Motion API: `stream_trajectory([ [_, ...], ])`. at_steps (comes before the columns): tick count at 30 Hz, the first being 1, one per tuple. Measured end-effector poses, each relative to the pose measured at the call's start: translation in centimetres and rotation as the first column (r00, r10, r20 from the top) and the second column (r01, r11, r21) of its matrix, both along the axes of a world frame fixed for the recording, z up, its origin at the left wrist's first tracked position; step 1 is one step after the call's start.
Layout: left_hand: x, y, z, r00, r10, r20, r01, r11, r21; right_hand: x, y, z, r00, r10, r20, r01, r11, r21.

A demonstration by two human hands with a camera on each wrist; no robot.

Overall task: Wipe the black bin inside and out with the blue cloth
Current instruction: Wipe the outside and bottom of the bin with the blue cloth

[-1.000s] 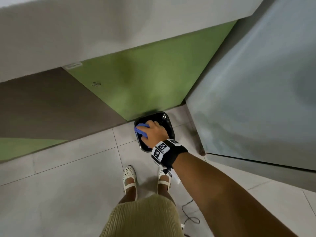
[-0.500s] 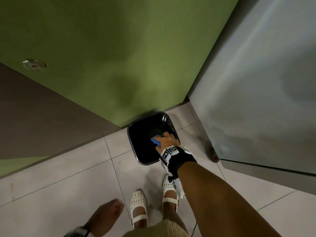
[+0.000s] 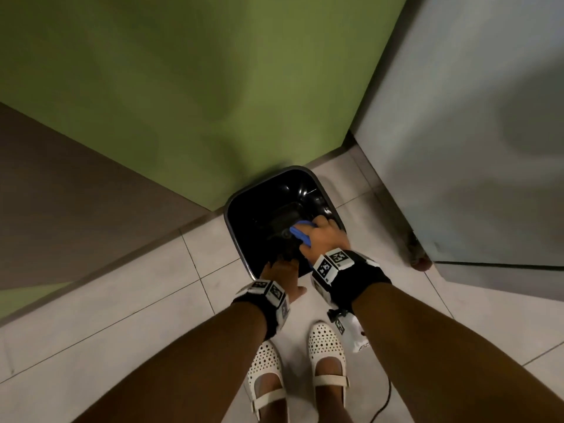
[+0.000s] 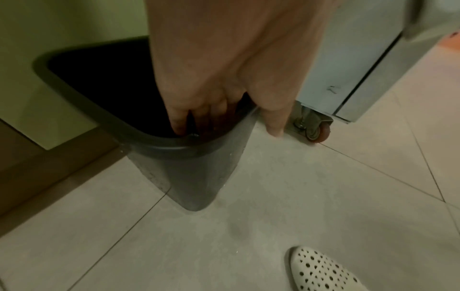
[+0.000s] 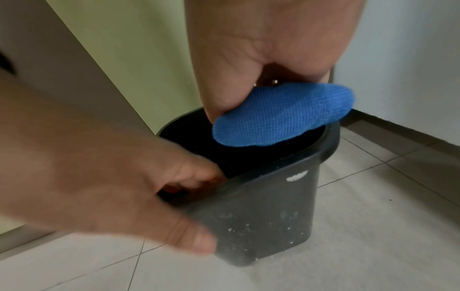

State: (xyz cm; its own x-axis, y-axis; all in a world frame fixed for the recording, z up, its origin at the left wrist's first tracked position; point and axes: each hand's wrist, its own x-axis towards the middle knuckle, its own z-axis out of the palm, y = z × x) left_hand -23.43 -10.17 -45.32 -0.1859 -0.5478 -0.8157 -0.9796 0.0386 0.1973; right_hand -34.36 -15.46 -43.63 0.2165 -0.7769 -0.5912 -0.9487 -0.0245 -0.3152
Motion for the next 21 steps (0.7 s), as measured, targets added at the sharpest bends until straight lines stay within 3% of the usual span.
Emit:
stream_trajectory([
  [4,-1.5,-0.8,-0.3,0.995,0.046,-0.094,-0.046,0.999,0.004,-0.6,0.5,-0.3,0.998,-0.058,0.031,0.061,0.994,-0.095],
  [8,-1.5,-1.6,1.5,0.99,0.072,-0.118,-0.087,0.988,-0.127,-1.9,0.6,1.5,0.971,-0.196,0.136,0.22,0.956,-0.195],
  [11,-1.2,-2.2,3.5,0.984,0.1,-0.148,-0.124,0.978,-0.168,-2.9,0.4,3.3,0.885,-0.378,0.272,0.444,0.861,-0.247],
  [14,-0.8,-2.6,5.0,0.964,0.178,-0.196,-0.219,0.953,-0.211,-3.6,0.1,4.6,0.785,-0.513,0.347,0.596,0.778,-0.199],
  [18,-0.5,-2.0,6.0,0.862,0.403,-0.307,-0.462,0.875,-0.146,-4.3,0.5,5.5,0.728,-0.589,0.35,0.655,0.749,-0.102],
  [21,-0.3,-1.3,5.7,0.704,0.582,-0.408,-0.648,0.761,-0.033,-4.1,1.4,5.2,0.729,-0.605,0.321,0.646,0.762,-0.03],
])
